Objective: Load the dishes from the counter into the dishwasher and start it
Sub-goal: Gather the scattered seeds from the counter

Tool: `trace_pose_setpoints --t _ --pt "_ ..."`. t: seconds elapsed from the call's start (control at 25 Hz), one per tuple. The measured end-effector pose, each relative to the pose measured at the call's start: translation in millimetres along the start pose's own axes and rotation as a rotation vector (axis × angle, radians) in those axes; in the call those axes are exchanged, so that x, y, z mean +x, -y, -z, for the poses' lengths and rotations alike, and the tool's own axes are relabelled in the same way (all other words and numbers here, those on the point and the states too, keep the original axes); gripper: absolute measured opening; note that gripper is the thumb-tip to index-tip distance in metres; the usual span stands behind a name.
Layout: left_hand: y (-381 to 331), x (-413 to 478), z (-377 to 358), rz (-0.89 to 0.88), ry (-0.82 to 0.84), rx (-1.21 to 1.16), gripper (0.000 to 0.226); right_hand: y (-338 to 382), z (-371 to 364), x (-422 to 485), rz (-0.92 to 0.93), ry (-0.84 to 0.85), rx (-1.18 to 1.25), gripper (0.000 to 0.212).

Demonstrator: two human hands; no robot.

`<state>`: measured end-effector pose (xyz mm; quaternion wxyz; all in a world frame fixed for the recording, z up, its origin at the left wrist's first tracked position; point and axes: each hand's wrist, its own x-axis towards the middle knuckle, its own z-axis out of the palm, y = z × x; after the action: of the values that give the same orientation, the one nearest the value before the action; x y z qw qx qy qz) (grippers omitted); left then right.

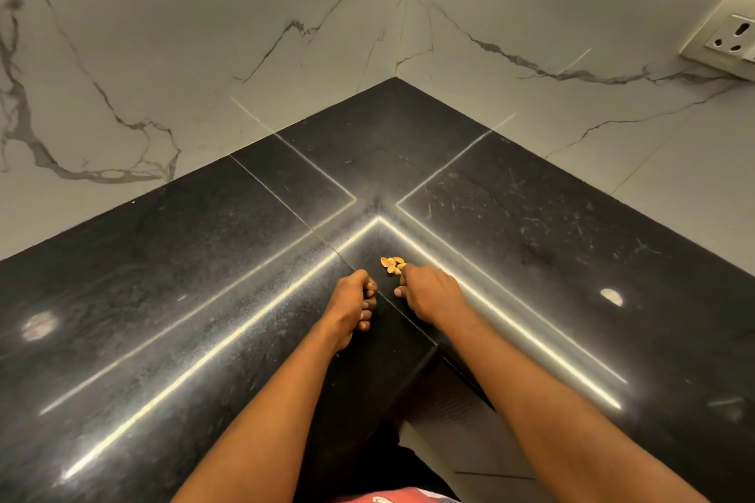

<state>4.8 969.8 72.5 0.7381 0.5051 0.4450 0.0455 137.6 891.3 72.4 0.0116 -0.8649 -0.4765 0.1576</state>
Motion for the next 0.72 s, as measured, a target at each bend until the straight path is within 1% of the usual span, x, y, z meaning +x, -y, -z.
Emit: trace_pose_setpoints --t 0.16,0.24,0.32,0.36,0.4,0.52,0.56,0.64,0.72 --pt "0 -4 -1 -0.017 -0.001 0.008 0.025 -1 -10 -14 0.112 -0.098 -0.128 0.027" --pt "1 -5 -1 -0.011 -0.006 0.003 0.025 2 -12 -16 0.058 -0.117 -0.119 0.024" --pt "1 -7 0 -0.012 -0.019 -0.003 0.026 5 -7 -12 -0.07 -0.098 -0.034 0.021" --pt "0 -8 0 -0.011 -0.023 -0.007 0.026 6 -4 -9 -0.16 -0.068 0.082 0.019" --pt "0 -8 0 -0.01 -0.023 -0.018 0.026 5 1 -7 -0.24 -0.039 0.301 0.017" --pt "3 -10 -1 0.021 0.001 -0.147 0.026 2 13 -11 -0.417 0.093 1.221 0.02" --pt "2 -11 -2 0.034 0.017 -0.222 0.024 3 17 -17 -0.45 0.121 1.436 0.019" --pt "1 -10 -2 0.05 0.049 -0.382 0.023 2 21 -23 -0.485 0.126 1.674 0.02" --pt "-1 -8 -1 0.044 0.072 -0.489 0.029 -1 20 -24 -0.5 0.119 1.787 0.023"
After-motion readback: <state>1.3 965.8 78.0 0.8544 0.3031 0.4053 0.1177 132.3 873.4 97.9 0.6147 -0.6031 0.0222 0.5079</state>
